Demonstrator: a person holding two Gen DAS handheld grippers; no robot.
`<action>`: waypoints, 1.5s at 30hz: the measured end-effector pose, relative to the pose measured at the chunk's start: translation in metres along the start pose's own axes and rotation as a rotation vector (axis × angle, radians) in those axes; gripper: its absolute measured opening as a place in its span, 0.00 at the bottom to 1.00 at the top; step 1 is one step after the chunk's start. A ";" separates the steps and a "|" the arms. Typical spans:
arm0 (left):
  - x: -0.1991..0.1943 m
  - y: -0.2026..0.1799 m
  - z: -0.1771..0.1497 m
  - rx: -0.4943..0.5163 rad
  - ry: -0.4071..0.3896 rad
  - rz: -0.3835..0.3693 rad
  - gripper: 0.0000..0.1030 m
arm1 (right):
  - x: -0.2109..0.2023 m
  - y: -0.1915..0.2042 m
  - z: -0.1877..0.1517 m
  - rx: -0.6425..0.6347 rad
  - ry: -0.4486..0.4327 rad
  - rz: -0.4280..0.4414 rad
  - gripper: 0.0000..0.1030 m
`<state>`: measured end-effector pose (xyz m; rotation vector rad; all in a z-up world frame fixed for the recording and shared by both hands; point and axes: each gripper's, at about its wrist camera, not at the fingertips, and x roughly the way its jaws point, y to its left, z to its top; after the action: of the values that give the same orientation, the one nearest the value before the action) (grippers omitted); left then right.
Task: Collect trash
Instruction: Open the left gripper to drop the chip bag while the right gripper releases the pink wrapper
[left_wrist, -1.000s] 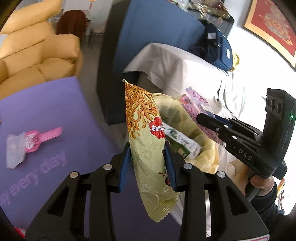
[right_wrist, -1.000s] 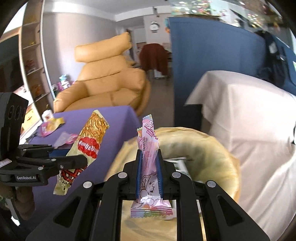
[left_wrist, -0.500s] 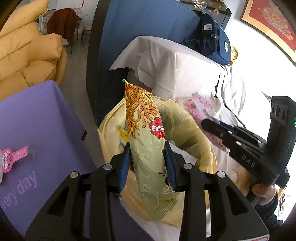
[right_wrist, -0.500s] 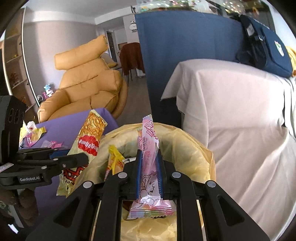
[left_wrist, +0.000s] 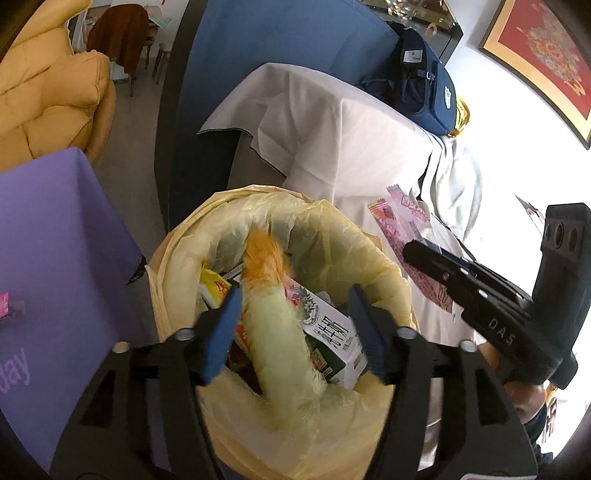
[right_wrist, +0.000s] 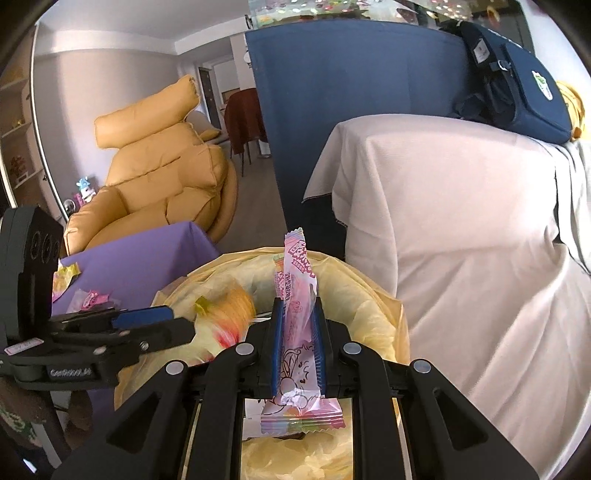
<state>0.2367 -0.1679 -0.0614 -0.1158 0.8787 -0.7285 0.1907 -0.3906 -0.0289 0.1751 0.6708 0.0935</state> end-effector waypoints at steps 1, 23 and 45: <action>-0.001 0.001 -0.001 -0.005 -0.001 0.005 0.66 | -0.001 0.000 0.000 0.001 0.000 -0.001 0.15; -0.055 0.033 -0.031 -0.050 -0.077 0.211 0.69 | 0.039 0.025 -0.010 -0.004 0.097 0.045 0.16; -0.105 0.056 -0.050 -0.079 -0.133 0.253 0.69 | 0.019 0.059 -0.005 -0.073 0.129 0.079 0.49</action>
<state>0.1861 -0.0502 -0.0458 -0.1198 0.7779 -0.4446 0.2008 -0.3293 -0.0336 0.1259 0.7881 0.2059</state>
